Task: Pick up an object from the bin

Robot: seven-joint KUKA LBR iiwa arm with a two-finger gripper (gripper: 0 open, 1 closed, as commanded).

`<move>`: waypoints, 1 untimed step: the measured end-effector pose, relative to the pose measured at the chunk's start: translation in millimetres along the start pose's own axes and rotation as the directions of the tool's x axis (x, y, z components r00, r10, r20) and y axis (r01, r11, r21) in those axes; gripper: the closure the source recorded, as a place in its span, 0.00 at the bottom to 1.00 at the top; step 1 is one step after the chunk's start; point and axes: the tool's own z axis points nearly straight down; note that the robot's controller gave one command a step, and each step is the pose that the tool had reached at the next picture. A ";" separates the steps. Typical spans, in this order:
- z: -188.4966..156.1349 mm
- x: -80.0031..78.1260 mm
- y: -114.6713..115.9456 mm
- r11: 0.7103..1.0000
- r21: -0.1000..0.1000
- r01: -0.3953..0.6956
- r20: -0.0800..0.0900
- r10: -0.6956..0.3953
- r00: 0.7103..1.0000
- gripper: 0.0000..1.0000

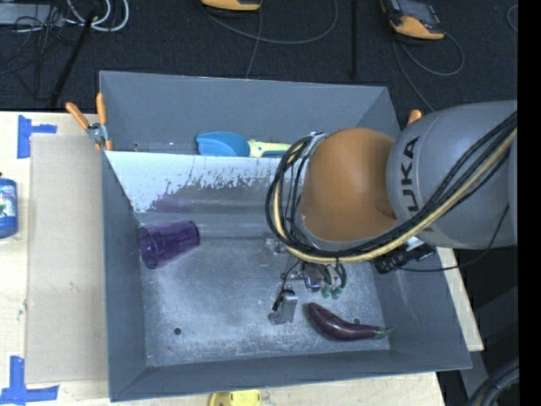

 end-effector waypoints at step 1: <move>-4.5 -1.5 -0.3 1.000 -0.001 -0.002 0.007 0.002 1.000 0.00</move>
Offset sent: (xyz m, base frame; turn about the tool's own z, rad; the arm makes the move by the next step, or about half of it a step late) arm -0.0133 -0.0668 -0.0051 -0.1430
